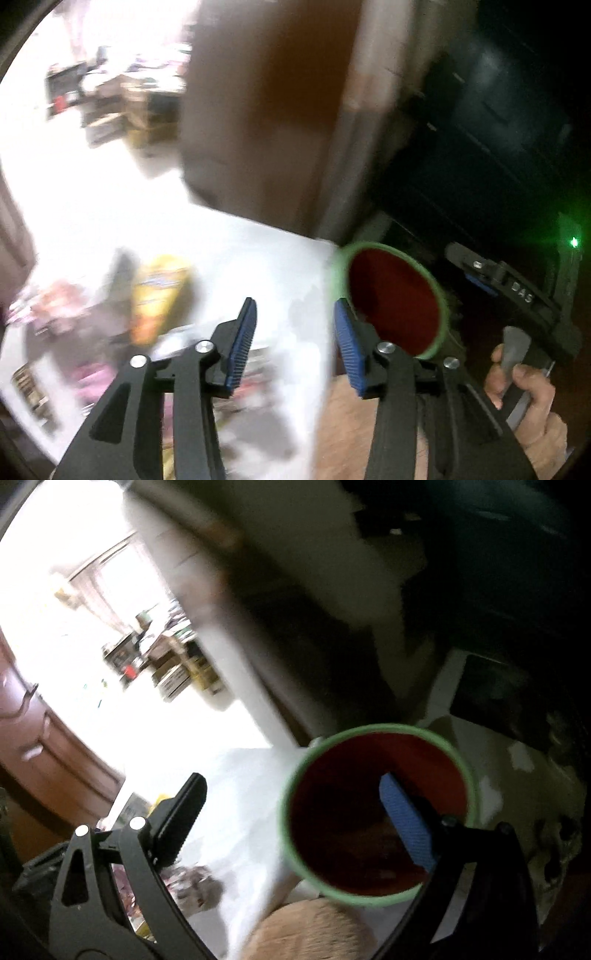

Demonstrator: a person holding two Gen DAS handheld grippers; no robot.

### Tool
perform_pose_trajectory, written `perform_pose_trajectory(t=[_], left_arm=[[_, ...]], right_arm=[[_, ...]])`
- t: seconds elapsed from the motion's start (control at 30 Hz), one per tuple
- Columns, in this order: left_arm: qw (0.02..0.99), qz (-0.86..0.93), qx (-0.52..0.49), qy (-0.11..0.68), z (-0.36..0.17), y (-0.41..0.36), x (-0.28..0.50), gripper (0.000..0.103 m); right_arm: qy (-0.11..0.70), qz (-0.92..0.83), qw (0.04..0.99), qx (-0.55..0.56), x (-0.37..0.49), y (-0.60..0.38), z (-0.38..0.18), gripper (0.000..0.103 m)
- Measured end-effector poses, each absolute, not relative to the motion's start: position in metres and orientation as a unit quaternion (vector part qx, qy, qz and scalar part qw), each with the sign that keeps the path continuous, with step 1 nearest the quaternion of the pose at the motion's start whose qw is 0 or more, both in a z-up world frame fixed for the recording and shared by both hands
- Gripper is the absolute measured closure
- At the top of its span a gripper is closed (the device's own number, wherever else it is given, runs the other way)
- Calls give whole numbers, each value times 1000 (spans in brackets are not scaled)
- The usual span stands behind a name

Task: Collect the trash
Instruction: 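Grasp the pink Pocky box with the right tool while the left tool approaches the gold cigarette pack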

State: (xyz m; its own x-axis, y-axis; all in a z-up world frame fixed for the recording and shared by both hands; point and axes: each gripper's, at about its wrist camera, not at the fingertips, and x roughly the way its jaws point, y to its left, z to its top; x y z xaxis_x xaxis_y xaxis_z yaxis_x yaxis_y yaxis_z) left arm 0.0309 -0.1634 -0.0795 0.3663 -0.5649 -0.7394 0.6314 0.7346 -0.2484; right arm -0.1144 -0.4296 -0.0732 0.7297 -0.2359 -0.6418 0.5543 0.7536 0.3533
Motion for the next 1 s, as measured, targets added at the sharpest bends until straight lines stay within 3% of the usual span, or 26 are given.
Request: perform_pose_trajectory(t=[0.17, 0.43, 0.63, 0.87, 0.93, 0.97, 1.0], left_arm=[[873, -242, 11, 423, -85, -65, 52, 53], [879, -60, -58, 469, -149, 65, 99, 52], [854, -25, -87, 513, -204, 100, 122, 53], [846, -13, -54, 530, -238, 92, 150, 54], [853, -17, -45, 520, -238, 90, 153, 64], [855, -20, -44, 517, -235, 90, 154, 87], [853, -27, -45, 518, -234, 90, 153, 103]], right_arm=[[318, -171, 904, 230, -82, -378, -66, 10], [348, -112, 914, 173, -57, -316, -61, 10], [363, -98, 915, 150, -47, -291, -59, 10], [378, -82, 913, 126, -37, -272, -63, 10], [383, -74, 914, 115, -33, -264, -64, 10], [386, -67, 914, 109, -29, -259, -64, 10], [388, -61, 914, 104, -25, -254, -64, 10]])
